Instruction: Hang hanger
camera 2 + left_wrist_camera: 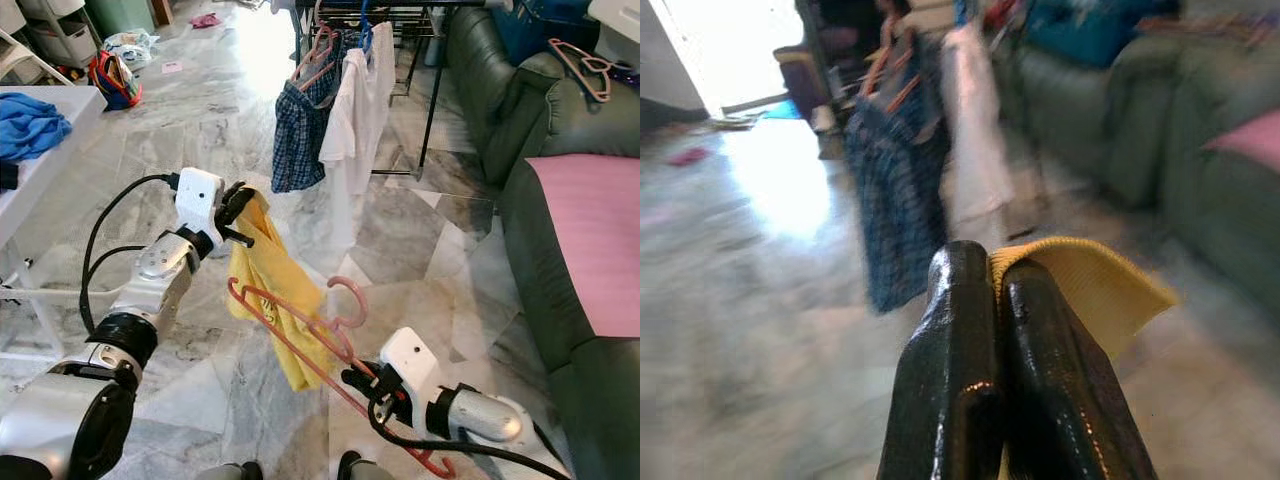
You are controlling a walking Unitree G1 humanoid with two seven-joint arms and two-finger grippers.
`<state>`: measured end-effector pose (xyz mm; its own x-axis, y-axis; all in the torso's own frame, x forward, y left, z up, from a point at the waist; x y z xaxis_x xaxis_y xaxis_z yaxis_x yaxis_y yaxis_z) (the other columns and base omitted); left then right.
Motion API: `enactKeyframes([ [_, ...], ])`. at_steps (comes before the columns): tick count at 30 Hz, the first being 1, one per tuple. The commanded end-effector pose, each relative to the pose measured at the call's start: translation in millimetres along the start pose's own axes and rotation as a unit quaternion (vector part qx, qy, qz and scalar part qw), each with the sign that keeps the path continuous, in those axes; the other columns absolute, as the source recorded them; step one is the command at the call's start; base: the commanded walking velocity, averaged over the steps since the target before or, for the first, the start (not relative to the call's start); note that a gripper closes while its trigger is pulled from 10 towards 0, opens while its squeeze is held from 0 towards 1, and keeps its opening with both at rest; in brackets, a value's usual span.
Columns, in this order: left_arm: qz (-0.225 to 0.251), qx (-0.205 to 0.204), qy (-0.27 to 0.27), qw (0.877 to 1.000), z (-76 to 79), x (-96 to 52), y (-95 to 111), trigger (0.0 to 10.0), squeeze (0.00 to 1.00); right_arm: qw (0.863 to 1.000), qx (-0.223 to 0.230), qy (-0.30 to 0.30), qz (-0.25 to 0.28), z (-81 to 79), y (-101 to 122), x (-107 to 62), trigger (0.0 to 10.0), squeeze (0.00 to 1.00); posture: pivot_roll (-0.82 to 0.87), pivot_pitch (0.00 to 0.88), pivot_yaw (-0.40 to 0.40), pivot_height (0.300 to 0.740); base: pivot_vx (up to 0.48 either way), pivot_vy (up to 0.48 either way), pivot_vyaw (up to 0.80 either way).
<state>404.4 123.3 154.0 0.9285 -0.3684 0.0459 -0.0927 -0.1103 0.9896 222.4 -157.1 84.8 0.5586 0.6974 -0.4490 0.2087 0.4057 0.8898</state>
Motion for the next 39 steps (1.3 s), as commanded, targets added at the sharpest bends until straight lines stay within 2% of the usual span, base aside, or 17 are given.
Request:
enactKeyframes([
  [1, 0.017, 0.042, 0.017, 0.999, -9.3, 2.9, 13, 4.5, 0.00, 0.999, -0.026, -0.020, 0.007, 7.3, 6, -4.5, 10.0, 0.00, -0.12, 0.176, 0.048, 0.740, 0.000, 0.000, 0.00],
  [4, 0.004, 0.077, 0.042, 0.996, -17.4, 1.3, 11, 4.3, 0.00, 0.999, -0.044, -0.003, 0.026, 5.3, 10, -9.6, 10.0, 0.00, -0.12, 0.177, 0.050, 0.740, 0.000, 0.000, 0.00],
  [6, -0.001, 0.109, 0.057, 0.992, -22.5, -0.4, 10, 3.7, 0.00, 0.999, -0.040, -0.001, 0.027, 4.5, 10, -11.8, 10.0, 0.00, -0.12, 0.178, 0.051, 0.740, 0.000, 0.000, 0.00],
  [9, -0.006, 0.114, 0.067, 0.991, -27.4, -2.2, 8, 4.0, 0.00, 0.999, -0.044, 0.006, 0.021, 2.0, 8, -13.6, 10.0, 0.00, -0.12, 0.179, 0.053, 0.740, 0.000, 0.000, 0.00],
  [11, -0.006, 0.119, 0.053, 0.991, -25.5, -2.3, 8, 4.0, 0.00, 0.999, -0.050, 0.000, 0.015, 3.5, 6, -13.8, 10.0, 0.00, -0.12, 0.180, 0.053, 0.740, 0.000, 0.000, 0.00],
  [12, -0.002, 0.141, 0.026, 0.990, -20.4, -2.8, 7, 3.5, 0.00, 0.998, -0.058, -0.007, 0.007, 6.2, 4, -13.6, 10.0, 0.00, -0.12, 0.180, 0.054, 0.740, 0.000, 0.000, 0.00],
  [16, -0.007, 0.177, -0.007, 0.984, -15.8, -5.4, 3, 2.9, 0.00, 0.997, -0.072, -0.024, 0.015, 12.8, 8, -14.4, 10.0, 0.00, -0.12, 0.181, 0.057, 0.740, 0.000, 0.000, 0.00],
  [20, -0.014, 0.206, -0.022, 0.978, -14.3, -8.3, -2, 3.0, 0.00, 0.994, -0.094, -0.048, 0.021, 22.1, 11, -13.5, 10.0, 0.00, -0.11, 0.182, 0.055, 0.740, 0.000, 0.000, 0.00],
  [22, -0.016, 0.204, -0.033, 0.978, -12.7, -9.2, -4, 2.8, 0.00, 0.992, -0.108, -0.059, 0.014, 25.9, 10, -10.9, 10.0, 0.00, -0.11, 0.182, 0.055, 0.740, 0.000, 0.000, 0.00],
  [29, -0.001, 0.205, -0.071, 0.976, -2.9, -10.4, -3, 2.7, 0.00, 0.991, -0.115, -0.074, 0.013, 28.4, 7, -1.5, 10.0, 0.00, -0.11, 0.184, 0.056, 0.740, 0.000, 0.000, 0.00],
  [30, 0.004, 0.202, -0.077, 0.976, -0.7, -10.7, -2, 3.4, 0.00, 0.991, -0.112, -0.075, 0.019, 27.3, 7, 2.9, 10.0, 0.00, -0.10, 0.183, 0.057, 0.740, 0.000, 0.000, 0.00],
  [31, 0.008, 0.201, -0.082, 0.976, 0.9, -10.7, -1, 3.4, 0.00, 0.991, -0.109, -0.077, 0.024, 27.1, 7, 5.9, 10.0, 0.00, -0.10, 0.183, 0.057, 0.740, 0.000, 0.000, 0.00],
  [32, 0.009, 0.200, -0.083, 0.976, 1.8, -10.7, -1, 4.0, 0.00, 0.991, -0.108, -0.077, 0.026, 26.6, 8, 6.9, 10.0, 0.00, -0.10, 0.183, 0.057, 0.740, 0.000, 0.000, 0.00],
  [39, 0.018, 0.191, -0.110, 0.975, 10.9, -11.3, 0, 3.8, 0.00, 0.992, -0.100, -0.070, 0.028, 22.8, 4, 14.2, 10.0, 0.00, -0.09, 0.183, 0.057, 0.740, 0.000, 0.000, 0.00],
])
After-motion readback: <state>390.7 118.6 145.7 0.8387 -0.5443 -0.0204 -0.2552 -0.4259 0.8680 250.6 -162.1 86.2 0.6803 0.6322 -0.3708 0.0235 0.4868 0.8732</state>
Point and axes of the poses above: a point about 5 cm out from each wrist's last joint towards the gripper, its own x axis pointing out of the wrist towards the gripper, its own y axis along the axis of the wrist's last joint, z = x × y, the point moved 2 cm from there along x, pointing out of the wrist towards the gripper, and after that the axes turned 5 degrees about -x, right-handed, at the moved point
